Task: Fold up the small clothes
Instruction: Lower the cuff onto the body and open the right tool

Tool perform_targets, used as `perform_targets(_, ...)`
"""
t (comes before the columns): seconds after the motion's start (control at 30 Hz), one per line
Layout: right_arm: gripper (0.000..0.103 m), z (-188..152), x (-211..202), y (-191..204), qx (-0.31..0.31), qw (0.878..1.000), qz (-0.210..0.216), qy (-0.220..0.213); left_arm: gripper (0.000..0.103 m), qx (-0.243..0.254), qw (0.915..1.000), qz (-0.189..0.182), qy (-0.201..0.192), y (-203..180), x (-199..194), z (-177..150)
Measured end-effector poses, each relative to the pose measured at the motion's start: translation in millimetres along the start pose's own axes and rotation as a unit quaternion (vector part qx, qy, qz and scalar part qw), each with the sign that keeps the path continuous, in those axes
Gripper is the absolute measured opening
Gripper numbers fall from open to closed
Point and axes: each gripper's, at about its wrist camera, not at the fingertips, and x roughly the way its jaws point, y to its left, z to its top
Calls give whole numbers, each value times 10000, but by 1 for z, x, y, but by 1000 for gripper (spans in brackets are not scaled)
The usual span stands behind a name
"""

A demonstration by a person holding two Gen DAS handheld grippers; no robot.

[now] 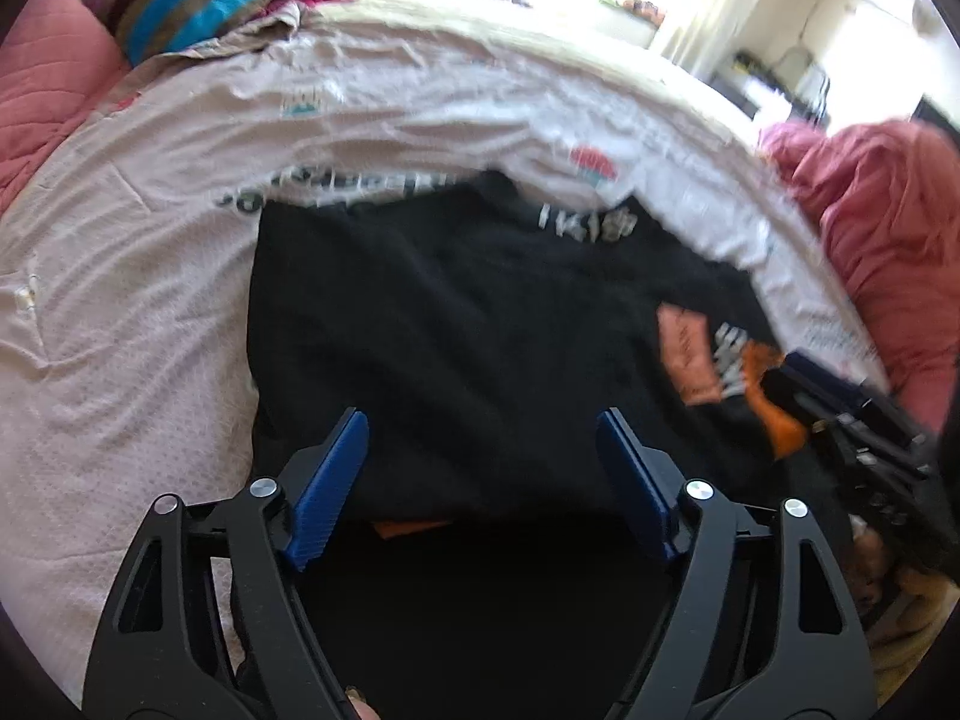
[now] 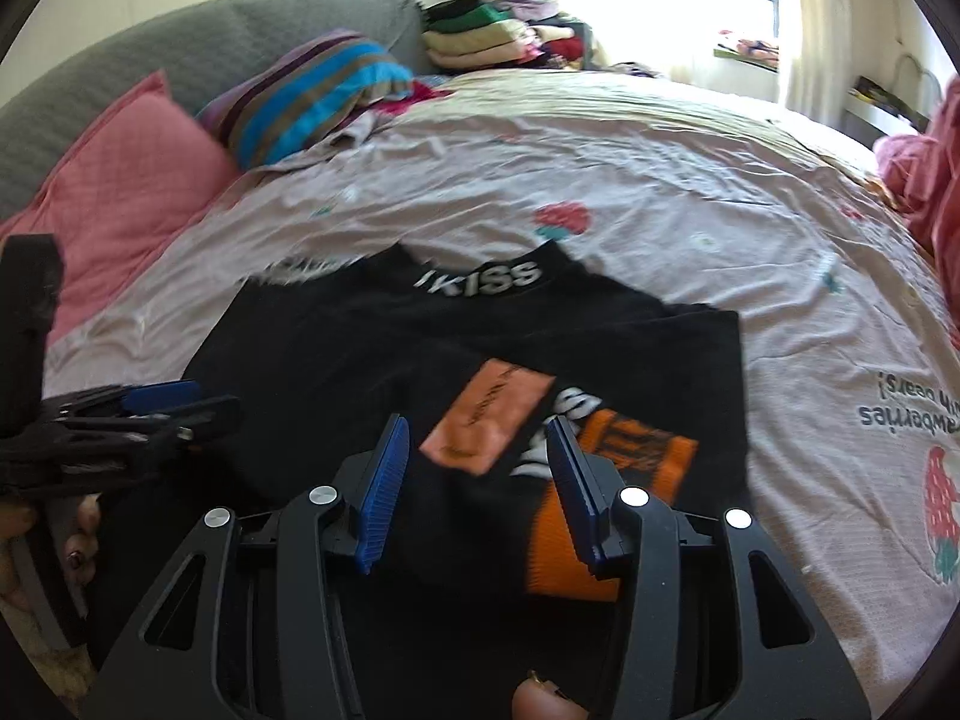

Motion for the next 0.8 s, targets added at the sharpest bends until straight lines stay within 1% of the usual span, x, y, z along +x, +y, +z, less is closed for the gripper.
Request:
perform_targets(0.03,47,-1,0,3,-40,10000,19,16,66,16,10000,52,68,1,4,-3)
perform_targets(0.1,47,-3,2,10,-154,9998,56,68,66,-13,9999,34,125,5,8,-6)
perform_targets(0.3,47,-5,9,19,-383,9991,34,171,66,-42,9999,-35,112,9,9,-12)
perform_targets(0.37,50,-7,14,19,-405,9989,-26,248,66,-49,9999,-41,97,9,9,-13)
perform_targets(0.4,54,-8,17,18,-371,9988,-63,307,66,-41,9999,-36,92,9,8,-13)
perform_targets(0.47,54,-10,23,14,-300,9986,-79,421,66,-30,10000,-30,86,9,8,-14)
perform_targets(0.5,54,-13,30,10,-266,9979,-176,568,66,-31,10000,-29,86,8,8,-14)
perform_targets(0.57,54,-17,39,4,-244,9964,-387,710,66,-36,9999,-36,87,9,7,-14)
perform_targets(0.6,59,-20,43,-2,-200,9960,-435,751,66,-44,9999,-47,87,9,7,-14)
perform_targets(0.63,61,-21,45,-5,-118,9961,-429,764,66,-44,9999,-56,86,9,7,-14)
perform_targets(0.7,61,-21,44,-9,25,9965,-372,749,66,-44,9999,-60,76,9,7,-15)
perform_targets(0.8,63,-21,42,-6,-40,9968,-416,687,66,-57,9999,-71,68,10,6,-15)
